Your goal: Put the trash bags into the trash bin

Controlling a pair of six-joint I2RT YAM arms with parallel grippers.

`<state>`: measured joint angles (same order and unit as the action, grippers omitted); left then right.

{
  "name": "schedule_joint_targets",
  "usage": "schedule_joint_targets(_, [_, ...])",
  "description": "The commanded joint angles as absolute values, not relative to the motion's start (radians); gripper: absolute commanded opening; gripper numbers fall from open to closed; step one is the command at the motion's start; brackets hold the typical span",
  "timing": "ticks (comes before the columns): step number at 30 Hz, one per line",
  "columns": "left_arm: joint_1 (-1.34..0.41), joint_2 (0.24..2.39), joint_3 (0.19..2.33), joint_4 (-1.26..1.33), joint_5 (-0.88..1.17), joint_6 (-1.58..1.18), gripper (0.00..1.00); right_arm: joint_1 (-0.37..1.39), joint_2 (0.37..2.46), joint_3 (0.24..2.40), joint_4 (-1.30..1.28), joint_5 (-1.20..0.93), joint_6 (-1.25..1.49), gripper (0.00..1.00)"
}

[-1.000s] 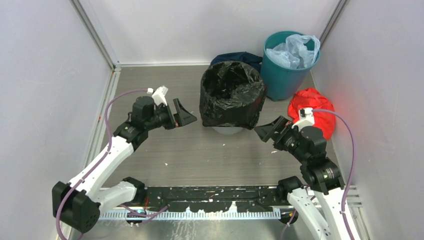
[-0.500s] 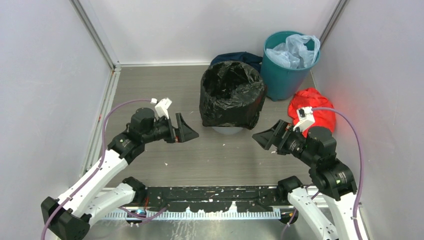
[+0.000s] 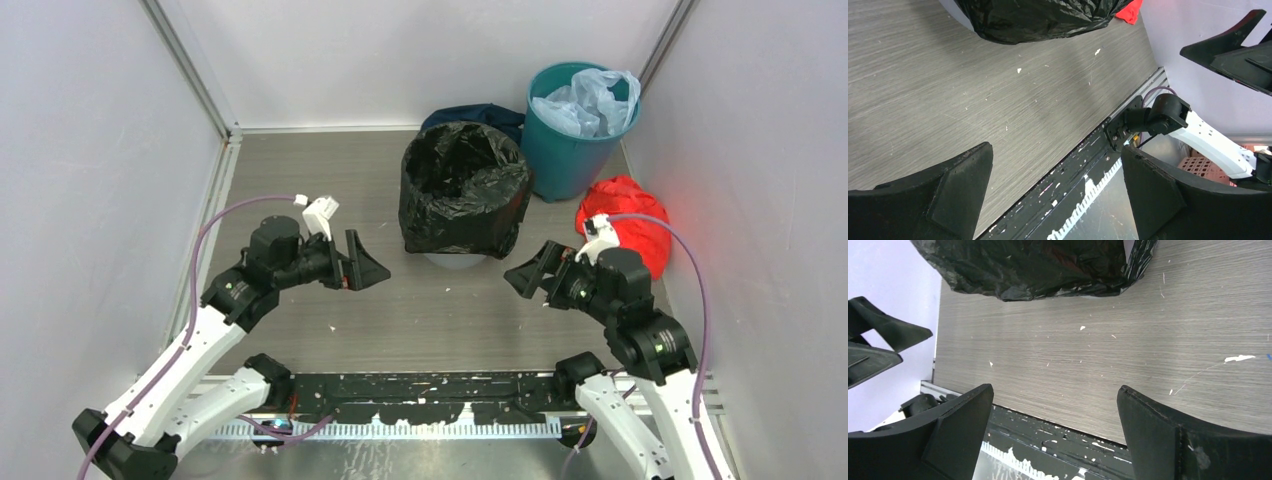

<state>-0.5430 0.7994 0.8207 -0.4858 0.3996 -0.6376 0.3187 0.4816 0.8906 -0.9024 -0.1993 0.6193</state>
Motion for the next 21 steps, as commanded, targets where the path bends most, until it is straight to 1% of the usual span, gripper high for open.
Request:
schedule_joint_targets(1, [-0.546, 0.841, 0.876, -0.46, 0.394, -0.598, 1.0, 0.323, 0.567, 0.957, -0.804, -0.167, 0.56, 1.0])
schedule_joint_targets(2, [-0.546, 0.851, 0.879, -0.456, 0.394, -0.599, 1.0, 0.323, 0.587, 0.972, -0.796, -0.159, 0.55, 1.0])
schedule_joint_targets(4, [-0.546, 0.865, 0.888, -0.449, 0.394, -0.599, 1.0, 0.323, 0.632, 1.024, -0.785, -0.135, 0.52, 0.96])
schedule_joint_targets(5, [-0.546, 0.87, 0.895, -0.449, 0.39, -0.599, 1.0, 0.322, 0.657, 1.057, -0.782, -0.122, 0.505, 0.94])
schedule_joint_targets(6, [-0.546, 0.873, 0.901, -0.448, 0.388, -0.599, 1.0, 0.322, 0.683, 1.097, -0.778, -0.109, 0.488, 0.87])
schedule_joint_targets(8, [-0.546, 0.879, 0.922, -0.45, 0.384, -0.597, 1.0, 0.323, 0.744, 1.188, -0.766, -0.079, 0.464, 0.67])
schedule_joint_targets(9, [-0.546, 0.884, 0.933, -0.449, 0.383, -0.597, 1.0, 0.322, 0.776, 1.239, -0.756, -0.062, 0.457, 0.52])
schedule_joint_targets(10, [-0.546, 0.89, 0.945, -0.448, 0.379, -0.595, 1.0, 0.322, 0.814, 1.288, -0.738, -0.05, 0.448, 0.35])
schedule_joint_targets(11, [-0.546, 0.898, 0.957, -0.451, 0.375, -0.591, 1.0, 0.323, 0.852, 1.338, -0.722, -0.04, 0.443, 0.23])
schedule_joint_targets(12, [-0.546, 0.908, 0.971, -0.457, 0.37, -0.586, 1.0, 0.322, 0.891, 1.384, -0.702, -0.031, 0.437, 0.15])
schedule_joint_targets(13, [-0.546, 0.919, 0.984, -0.463, 0.366, -0.58, 1.0, 0.323, 0.936, 1.432, -0.686, -0.029, 0.432, 0.1])
schedule_joint_targets(15, [-0.546, 0.942, 1.006, -0.467, 0.359, -0.572, 1.0, 0.323, 1.038, 1.524, -0.666, -0.042, 0.423, 0.02])
schedule_joint_targets(21, [-0.546, 1.001, 1.057, -0.477, 0.352, -0.553, 0.98, 0.323, 1.388, 1.825, -0.694, -0.189, 0.423, 0.01])
